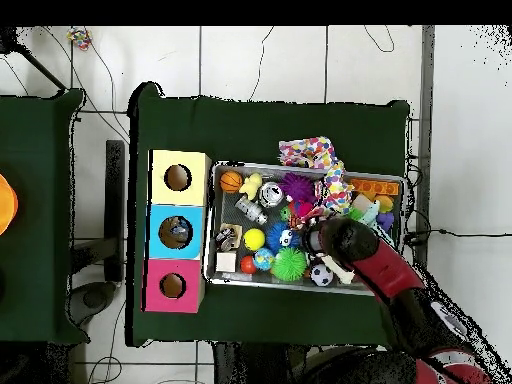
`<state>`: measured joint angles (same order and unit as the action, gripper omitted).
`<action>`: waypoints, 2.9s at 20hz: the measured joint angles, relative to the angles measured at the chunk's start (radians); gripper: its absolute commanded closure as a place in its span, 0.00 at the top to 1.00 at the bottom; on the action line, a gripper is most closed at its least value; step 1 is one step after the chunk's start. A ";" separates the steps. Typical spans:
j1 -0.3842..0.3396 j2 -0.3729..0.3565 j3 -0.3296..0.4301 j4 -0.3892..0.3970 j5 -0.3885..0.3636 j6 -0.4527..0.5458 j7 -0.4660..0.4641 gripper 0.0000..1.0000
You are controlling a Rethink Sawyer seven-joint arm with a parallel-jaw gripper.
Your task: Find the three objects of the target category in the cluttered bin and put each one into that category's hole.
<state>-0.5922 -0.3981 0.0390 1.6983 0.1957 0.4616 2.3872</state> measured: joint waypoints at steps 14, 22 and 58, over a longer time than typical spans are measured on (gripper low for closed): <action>-0.108 0.068 0.151 0.084 0.121 0.028 0.000 1.00; -0.152 0.096 0.211 0.103 0.155 0.028 0.000 1.00; -0.094 0.069 0.325 0.306 0.235 -0.206 0.000 1.00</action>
<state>-0.6861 -0.3289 0.3643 2.0046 0.4307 0.2557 2.3874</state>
